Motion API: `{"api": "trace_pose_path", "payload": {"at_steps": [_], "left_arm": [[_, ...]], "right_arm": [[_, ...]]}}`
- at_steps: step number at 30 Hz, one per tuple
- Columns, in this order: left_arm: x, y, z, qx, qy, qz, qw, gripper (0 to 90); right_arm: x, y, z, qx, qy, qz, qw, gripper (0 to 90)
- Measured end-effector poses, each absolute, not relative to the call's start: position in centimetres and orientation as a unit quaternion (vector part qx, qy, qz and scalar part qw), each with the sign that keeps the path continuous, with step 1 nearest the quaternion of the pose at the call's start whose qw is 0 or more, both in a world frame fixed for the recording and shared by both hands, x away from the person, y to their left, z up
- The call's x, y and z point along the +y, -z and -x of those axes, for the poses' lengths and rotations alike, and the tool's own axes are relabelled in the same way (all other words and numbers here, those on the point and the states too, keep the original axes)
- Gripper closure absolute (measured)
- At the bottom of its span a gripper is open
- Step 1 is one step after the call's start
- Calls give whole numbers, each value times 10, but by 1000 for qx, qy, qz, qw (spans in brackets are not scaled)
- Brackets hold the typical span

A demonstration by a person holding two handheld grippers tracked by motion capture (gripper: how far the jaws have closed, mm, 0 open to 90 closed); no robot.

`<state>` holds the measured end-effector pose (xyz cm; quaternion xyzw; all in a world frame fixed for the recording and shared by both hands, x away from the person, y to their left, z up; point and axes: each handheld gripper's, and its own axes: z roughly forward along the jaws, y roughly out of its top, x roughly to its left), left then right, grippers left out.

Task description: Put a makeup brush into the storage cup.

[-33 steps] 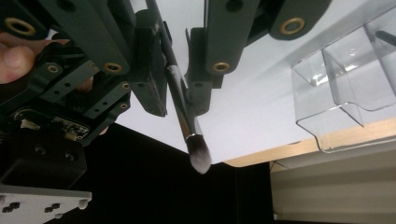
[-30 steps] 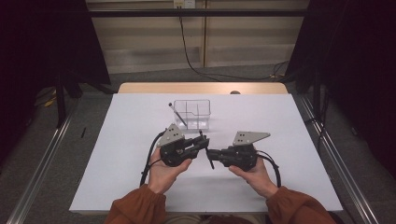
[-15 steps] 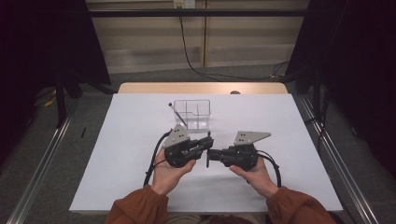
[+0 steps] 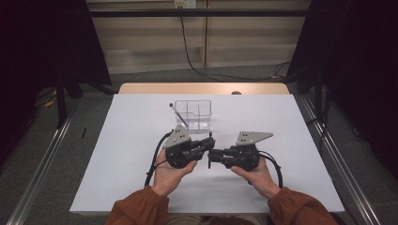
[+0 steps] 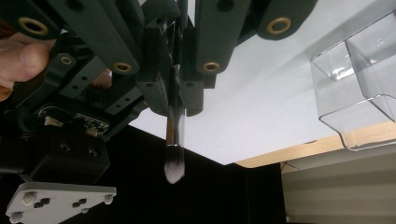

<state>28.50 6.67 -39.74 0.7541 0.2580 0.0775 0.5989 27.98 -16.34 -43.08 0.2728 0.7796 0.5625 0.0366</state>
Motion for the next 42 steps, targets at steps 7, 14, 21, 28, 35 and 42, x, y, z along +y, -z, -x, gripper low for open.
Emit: {"api": "trace_pose_path", "payload": {"at_steps": [7, 14, 21, 28, 35, 42], "left_arm": [[66, 396, -286, 259, -77, -752, 601, 839], [72, 394, -288, 265, -83, -746, 606, 839], [75, 393, -289, 265, -85, -746, 605, 839], [81, 393, -291, 274, -91, -742, 605, 838], [84, 392, -292, 278, -96, -740, 606, 838], [91, 391, -294, 282, -98, -738, 605, 838]], "right_arm": [[-165, 430, -281, 776, -563, -282, 43, 664], [-167, 428, -280, 770, -571, -282, 43, 533], [-168, 428, -281, 765, -570, -294, 53, 348], [-168, 427, -282, 762, -564, -311, 63, 98], [-172, 426, -283, 759, -562, -318, 87, 2], [-176, 424, -281, 751, -569, -320, 98, 7]]}}
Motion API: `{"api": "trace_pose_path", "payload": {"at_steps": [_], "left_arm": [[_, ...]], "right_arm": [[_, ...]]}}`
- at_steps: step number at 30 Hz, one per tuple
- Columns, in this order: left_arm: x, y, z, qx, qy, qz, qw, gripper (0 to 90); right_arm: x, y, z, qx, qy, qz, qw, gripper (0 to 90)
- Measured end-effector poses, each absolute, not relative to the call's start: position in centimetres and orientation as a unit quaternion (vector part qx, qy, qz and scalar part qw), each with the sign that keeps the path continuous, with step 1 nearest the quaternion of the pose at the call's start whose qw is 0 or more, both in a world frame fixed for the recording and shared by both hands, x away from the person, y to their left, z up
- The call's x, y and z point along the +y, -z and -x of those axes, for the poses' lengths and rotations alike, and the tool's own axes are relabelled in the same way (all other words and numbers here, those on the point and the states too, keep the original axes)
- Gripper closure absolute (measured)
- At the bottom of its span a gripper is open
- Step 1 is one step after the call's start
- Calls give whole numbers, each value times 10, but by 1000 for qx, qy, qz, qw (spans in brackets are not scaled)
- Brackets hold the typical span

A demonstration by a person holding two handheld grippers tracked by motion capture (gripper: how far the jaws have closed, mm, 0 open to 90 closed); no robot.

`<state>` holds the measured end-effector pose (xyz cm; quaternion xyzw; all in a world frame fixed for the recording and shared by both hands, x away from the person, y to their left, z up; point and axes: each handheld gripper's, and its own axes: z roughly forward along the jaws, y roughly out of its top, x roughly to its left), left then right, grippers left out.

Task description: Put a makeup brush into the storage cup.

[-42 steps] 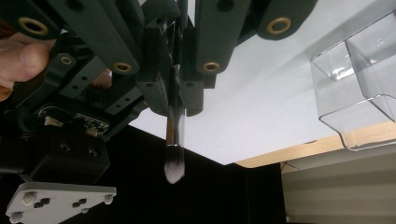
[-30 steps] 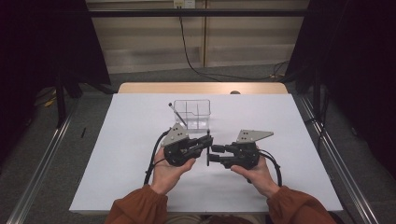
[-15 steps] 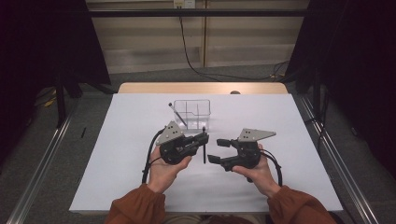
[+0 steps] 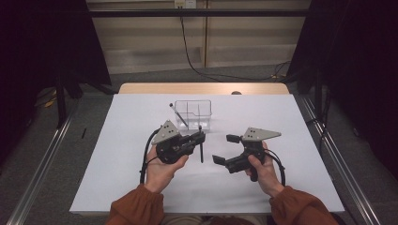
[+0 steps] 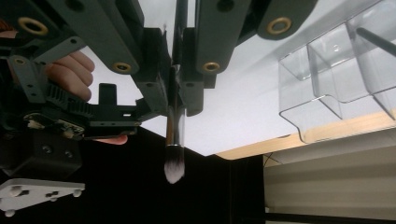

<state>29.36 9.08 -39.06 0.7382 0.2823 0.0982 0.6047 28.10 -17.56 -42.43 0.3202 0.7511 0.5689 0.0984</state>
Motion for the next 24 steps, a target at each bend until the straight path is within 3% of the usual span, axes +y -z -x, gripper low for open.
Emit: {"api": "trace_pose_path", "payload": {"at_steps": [24], "left_arm": [[115, 383, -301, 299, -124, -732, 599, 838]], "right_arm": [[-223, 426, -273, 727, -545, -371, 190, 20]]}}
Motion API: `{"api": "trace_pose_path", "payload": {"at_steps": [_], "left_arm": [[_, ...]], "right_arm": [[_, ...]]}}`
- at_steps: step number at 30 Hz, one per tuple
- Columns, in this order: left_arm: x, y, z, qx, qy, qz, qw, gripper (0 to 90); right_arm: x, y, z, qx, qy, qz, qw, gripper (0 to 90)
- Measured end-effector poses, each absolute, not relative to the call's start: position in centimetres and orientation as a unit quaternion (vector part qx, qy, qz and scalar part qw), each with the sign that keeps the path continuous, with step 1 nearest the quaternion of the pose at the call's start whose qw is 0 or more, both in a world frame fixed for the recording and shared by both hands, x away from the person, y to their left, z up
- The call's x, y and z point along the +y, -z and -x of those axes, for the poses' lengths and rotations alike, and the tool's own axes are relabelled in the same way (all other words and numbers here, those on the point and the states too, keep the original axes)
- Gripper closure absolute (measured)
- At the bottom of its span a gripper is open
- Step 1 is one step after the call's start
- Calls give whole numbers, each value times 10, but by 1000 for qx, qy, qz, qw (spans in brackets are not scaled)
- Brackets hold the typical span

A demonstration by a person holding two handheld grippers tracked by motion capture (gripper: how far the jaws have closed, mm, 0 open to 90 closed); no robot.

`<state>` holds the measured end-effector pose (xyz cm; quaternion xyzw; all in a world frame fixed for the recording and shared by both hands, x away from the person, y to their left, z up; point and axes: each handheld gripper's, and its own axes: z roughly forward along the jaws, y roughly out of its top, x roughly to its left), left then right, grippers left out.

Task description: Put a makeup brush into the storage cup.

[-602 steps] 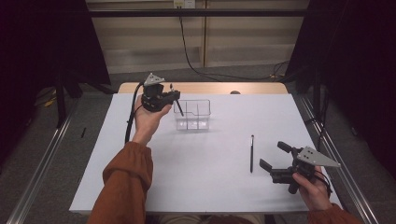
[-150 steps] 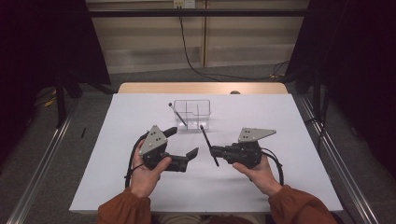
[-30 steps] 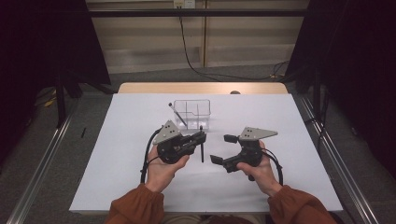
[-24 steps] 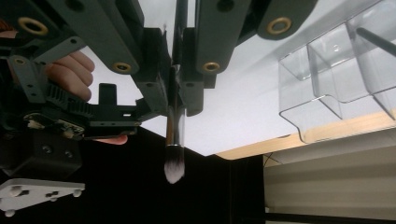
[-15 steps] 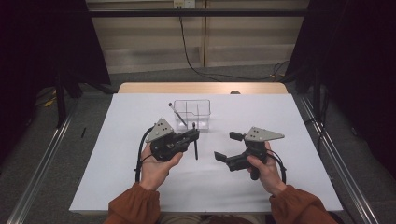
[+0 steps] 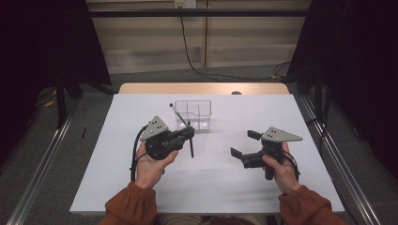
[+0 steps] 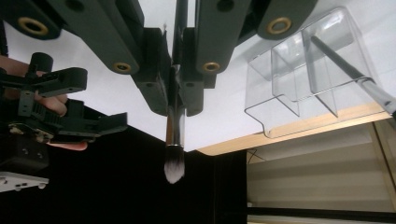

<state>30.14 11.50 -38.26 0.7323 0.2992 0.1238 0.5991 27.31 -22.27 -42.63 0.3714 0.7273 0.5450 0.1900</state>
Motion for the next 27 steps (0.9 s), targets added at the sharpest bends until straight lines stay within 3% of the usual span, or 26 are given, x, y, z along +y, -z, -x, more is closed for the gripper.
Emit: {"api": "trace_pose_path", "payload": {"at_steps": [11, 27], "left_arm": [[124, 382, -307, 308, -133, -732, 593, 838], [127, 380, -314, 314, -137, -730, 592, 838]], "right_arm": [[-264, 429, -255, 690, -549, -409, 235, 18], [-287, 442, -241, 683, -536, -416, 271, 10]]}}
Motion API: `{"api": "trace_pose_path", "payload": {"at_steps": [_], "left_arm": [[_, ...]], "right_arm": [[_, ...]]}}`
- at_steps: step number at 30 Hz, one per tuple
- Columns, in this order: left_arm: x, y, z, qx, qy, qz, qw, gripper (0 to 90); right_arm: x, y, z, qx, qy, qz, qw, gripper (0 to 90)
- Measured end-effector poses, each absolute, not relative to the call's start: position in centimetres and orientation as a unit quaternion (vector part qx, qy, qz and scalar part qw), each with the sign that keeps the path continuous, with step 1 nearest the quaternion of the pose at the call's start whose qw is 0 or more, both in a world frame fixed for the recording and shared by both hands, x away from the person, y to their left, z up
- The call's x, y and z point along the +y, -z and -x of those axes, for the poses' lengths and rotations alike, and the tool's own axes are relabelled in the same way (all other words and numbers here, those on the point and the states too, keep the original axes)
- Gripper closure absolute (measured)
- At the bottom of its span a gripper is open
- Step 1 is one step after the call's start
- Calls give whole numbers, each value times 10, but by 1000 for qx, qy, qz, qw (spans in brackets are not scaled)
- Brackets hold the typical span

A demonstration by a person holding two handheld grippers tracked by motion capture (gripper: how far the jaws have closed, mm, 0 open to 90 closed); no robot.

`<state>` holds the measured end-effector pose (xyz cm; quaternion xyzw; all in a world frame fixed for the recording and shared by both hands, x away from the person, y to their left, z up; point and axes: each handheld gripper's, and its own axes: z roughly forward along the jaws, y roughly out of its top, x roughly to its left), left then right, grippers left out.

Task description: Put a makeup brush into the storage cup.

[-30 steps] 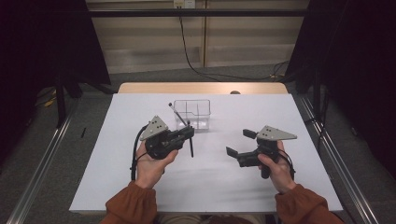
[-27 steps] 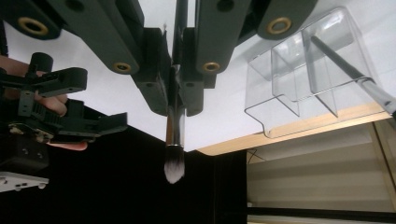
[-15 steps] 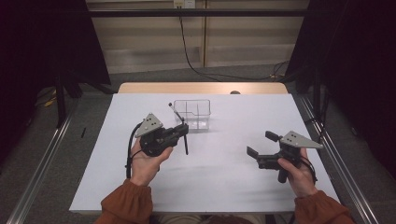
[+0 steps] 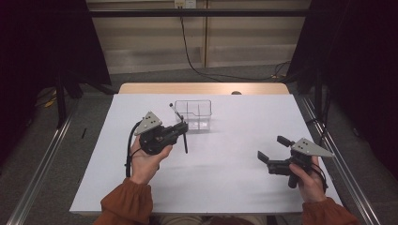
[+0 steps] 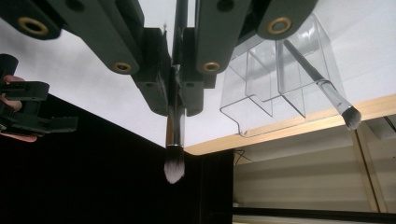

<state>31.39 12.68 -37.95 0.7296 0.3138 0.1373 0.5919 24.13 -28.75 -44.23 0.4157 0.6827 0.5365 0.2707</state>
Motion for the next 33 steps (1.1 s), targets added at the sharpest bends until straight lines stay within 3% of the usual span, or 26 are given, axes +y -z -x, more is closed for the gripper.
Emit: {"api": "trace_pose_path", "payload": {"at_steps": [33], "left_arm": [[116, 351, -363, 340, -175, -704, 599, 838]], "right_arm": [[-291, 444, -234, 662, -552, -419, 286, 6]]}}
